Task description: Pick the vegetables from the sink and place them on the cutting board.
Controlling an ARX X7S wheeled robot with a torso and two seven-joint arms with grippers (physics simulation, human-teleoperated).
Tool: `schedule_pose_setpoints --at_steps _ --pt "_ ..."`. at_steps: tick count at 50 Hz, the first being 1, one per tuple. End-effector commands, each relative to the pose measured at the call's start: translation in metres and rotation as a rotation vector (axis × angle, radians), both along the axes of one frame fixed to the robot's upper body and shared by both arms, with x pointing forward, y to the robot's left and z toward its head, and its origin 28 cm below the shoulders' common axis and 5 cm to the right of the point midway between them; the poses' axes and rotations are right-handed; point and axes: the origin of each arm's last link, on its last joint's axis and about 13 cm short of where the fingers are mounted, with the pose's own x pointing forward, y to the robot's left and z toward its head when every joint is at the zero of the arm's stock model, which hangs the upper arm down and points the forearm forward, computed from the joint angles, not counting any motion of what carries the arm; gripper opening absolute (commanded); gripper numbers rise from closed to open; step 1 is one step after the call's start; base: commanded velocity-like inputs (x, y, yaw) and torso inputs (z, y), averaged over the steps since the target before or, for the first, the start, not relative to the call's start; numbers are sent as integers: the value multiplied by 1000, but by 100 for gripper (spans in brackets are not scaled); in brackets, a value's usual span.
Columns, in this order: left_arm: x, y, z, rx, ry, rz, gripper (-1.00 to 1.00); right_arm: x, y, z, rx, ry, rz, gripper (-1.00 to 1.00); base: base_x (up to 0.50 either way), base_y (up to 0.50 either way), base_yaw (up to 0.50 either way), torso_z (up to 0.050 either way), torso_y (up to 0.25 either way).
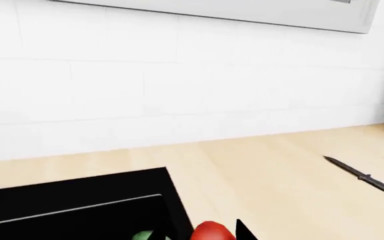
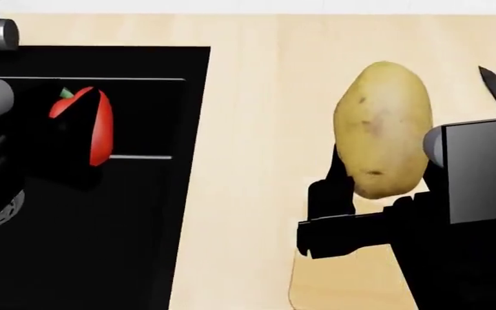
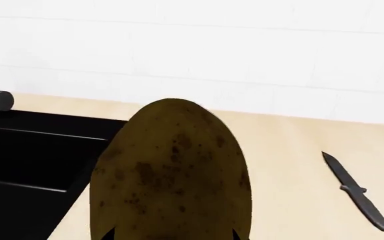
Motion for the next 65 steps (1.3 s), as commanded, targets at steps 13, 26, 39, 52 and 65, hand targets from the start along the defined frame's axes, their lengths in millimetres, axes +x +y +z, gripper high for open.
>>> schedule_pose_setpoints --at_steps 13,26,39,52,65 --pt "-5 0 3 -9 -6 -9 -100 -1 -1 -2 -6 -1 -1 -100 0 -356 0 0 0" --pt "-5 1 4 -8 -6 -6 -100 0 -1 -2 -10 2 6 -100 0 -355 0 0 0" --pt "-7 3 0 0 -1 -3 -100 -2 1 -5 -21 19 9 -100 -77 -327 0 0 0" --pt "-4 5 1 -2 -2 9 -100 10 13 -2 -45 149 101 -100 -29 -4 0 0 0" --pt "-3 4 -1 -8 2 10 -100 29 30 23 -47 328 247 -100 0 0 0 0 0"
